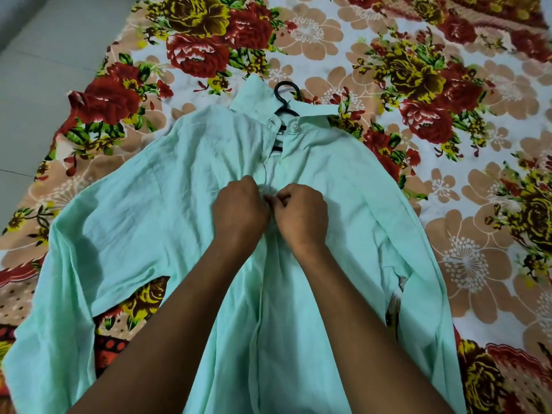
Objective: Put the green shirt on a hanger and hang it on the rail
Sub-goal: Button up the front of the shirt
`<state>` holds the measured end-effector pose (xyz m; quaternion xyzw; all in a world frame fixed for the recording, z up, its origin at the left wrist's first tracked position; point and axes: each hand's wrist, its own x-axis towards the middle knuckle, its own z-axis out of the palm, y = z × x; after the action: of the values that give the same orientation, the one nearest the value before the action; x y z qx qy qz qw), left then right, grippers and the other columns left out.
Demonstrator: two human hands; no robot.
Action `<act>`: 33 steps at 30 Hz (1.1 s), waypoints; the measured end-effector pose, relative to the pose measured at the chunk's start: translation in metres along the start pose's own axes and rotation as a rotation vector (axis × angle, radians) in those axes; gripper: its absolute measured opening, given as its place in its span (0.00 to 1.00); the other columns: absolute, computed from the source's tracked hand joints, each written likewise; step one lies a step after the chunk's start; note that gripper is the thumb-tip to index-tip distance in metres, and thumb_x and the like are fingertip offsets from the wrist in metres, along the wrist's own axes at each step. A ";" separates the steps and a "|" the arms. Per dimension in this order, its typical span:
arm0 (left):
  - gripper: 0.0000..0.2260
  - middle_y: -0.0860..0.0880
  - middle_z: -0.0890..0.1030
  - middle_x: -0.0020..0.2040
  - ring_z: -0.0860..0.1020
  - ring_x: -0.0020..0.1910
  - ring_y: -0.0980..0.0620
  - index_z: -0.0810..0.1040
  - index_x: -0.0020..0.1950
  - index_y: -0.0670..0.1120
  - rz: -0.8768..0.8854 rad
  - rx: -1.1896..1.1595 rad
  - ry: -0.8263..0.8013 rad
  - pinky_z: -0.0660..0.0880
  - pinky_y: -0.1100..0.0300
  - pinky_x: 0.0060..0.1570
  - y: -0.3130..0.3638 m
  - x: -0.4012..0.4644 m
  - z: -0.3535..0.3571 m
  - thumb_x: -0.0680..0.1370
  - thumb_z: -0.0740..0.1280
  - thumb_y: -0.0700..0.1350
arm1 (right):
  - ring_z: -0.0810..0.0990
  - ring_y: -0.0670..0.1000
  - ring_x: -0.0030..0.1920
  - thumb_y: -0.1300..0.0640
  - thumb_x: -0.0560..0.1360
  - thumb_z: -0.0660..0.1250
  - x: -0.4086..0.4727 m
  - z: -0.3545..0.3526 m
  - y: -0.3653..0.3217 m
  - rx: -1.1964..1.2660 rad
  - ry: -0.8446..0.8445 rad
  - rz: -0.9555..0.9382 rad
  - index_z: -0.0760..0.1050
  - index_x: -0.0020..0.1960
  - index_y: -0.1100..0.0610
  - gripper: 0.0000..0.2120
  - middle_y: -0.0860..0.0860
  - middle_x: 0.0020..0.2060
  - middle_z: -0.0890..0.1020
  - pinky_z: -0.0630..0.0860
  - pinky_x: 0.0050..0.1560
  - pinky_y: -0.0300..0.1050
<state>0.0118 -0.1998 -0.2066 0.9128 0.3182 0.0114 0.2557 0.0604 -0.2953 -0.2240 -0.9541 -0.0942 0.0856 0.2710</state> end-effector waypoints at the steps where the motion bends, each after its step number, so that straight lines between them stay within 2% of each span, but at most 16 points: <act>1: 0.09 0.43 0.78 0.42 0.75 0.39 0.41 0.75 0.45 0.39 -0.027 -0.046 -0.009 0.69 0.52 0.35 -0.002 0.002 -0.001 0.76 0.66 0.46 | 0.83 0.53 0.45 0.45 0.75 0.72 0.001 0.000 -0.002 -0.032 0.011 0.006 0.83 0.45 0.53 0.10 0.48 0.41 0.85 0.80 0.43 0.48; 5: 0.12 0.39 0.79 0.32 0.77 0.34 0.37 0.77 0.37 0.37 -0.096 -0.246 0.006 0.76 0.48 0.33 -0.007 0.000 -0.008 0.67 0.62 0.46 | 0.81 0.54 0.47 0.51 0.77 0.69 0.004 0.002 -0.008 -0.109 0.009 -0.001 0.80 0.44 0.54 0.08 0.50 0.44 0.82 0.75 0.42 0.45; 8: 0.07 0.43 0.80 0.31 0.77 0.31 0.43 0.81 0.39 0.39 -0.228 -0.502 -0.010 0.74 0.50 0.33 -0.010 0.002 -0.010 0.71 0.66 0.41 | 0.80 0.52 0.44 0.53 0.78 0.67 -0.001 0.000 -0.008 -0.047 0.090 -0.029 0.79 0.42 0.54 0.07 0.49 0.42 0.81 0.70 0.38 0.44; 11: 0.04 0.48 0.78 0.30 0.73 0.28 0.51 0.84 0.42 0.41 -0.326 -0.789 -0.073 0.71 0.57 0.34 -0.013 0.001 -0.006 0.75 0.70 0.40 | 0.79 0.50 0.46 0.53 0.78 0.68 -0.009 -0.002 -0.006 0.122 0.184 -0.045 0.80 0.44 0.52 0.05 0.47 0.42 0.82 0.76 0.40 0.46; 14: 0.04 0.49 0.84 0.35 0.80 0.34 0.52 0.86 0.42 0.47 -0.328 -0.893 -0.085 0.79 0.56 0.40 -0.015 -0.004 -0.001 0.77 0.72 0.41 | 0.82 0.47 0.44 0.53 0.77 0.70 -0.013 -0.001 -0.007 0.290 0.144 -0.027 0.83 0.45 0.52 0.05 0.46 0.40 0.84 0.80 0.45 0.47; 17: 0.04 0.47 0.87 0.40 0.86 0.44 0.46 0.87 0.46 0.47 -0.333 -0.947 -0.106 0.83 0.49 0.52 -0.016 -0.005 0.006 0.76 0.73 0.40 | 0.83 0.43 0.40 0.54 0.76 0.72 -0.010 0.000 -0.007 0.428 0.045 0.065 0.85 0.44 0.54 0.05 0.45 0.38 0.86 0.81 0.46 0.44; 20: 0.03 0.46 0.88 0.42 0.87 0.46 0.46 0.87 0.47 0.47 -0.349 -0.976 -0.114 0.83 0.46 0.56 -0.017 -0.005 0.008 0.76 0.73 0.40 | 0.83 0.41 0.39 0.55 0.76 0.72 -0.006 -0.001 -0.006 0.463 0.006 0.120 0.85 0.43 0.53 0.05 0.44 0.37 0.86 0.80 0.44 0.40; 25: 0.03 0.46 0.87 0.40 0.87 0.45 0.46 0.87 0.45 0.47 -0.333 -0.991 -0.088 0.83 0.47 0.55 -0.017 -0.008 0.008 0.75 0.75 0.39 | 0.84 0.43 0.38 0.54 0.75 0.72 -0.002 -0.001 -0.007 0.463 0.007 0.176 0.85 0.43 0.53 0.05 0.45 0.36 0.86 0.80 0.42 0.41; 28: 0.04 0.48 0.85 0.35 0.83 0.37 0.53 0.86 0.43 0.46 -0.343 -0.998 -0.084 0.82 0.53 0.50 -0.017 -0.006 0.008 0.77 0.73 0.39 | 0.84 0.44 0.38 0.53 0.75 0.72 0.000 0.001 -0.005 0.444 -0.029 0.145 0.85 0.42 0.53 0.06 0.45 0.35 0.86 0.81 0.44 0.43; 31: 0.07 0.40 0.85 0.38 0.80 0.36 0.52 0.87 0.46 0.41 -0.385 -1.056 -0.109 0.81 0.54 0.51 -0.018 -0.004 0.006 0.78 0.68 0.38 | 0.83 0.42 0.39 0.53 0.76 0.72 0.000 0.001 -0.002 0.441 -0.038 0.122 0.85 0.43 0.52 0.06 0.44 0.36 0.86 0.80 0.45 0.42; 33: 0.08 0.41 0.84 0.37 0.80 0.36 0.51 0.86 0.46 0.40 -0.394 -1.072 -0.116 0.81 0.56 0.48 -0.019 -0.003 0.005 0.77 0.67 0.37 | 0.83 0.41 0.40 0.53 0.77 0.72 0.000 0.000 -0.001 0.449 -0.049 0.125 0.85 0.43 0.51 0.05 0.43 0.37 0.86 0.80 0.46 0.41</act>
<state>-0.0006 -0.1916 -0.2193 0.5780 0.4176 0.0731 0.6973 0.0603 -0.2941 -0.2237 -0.8716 -0.0203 0.1441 0.4682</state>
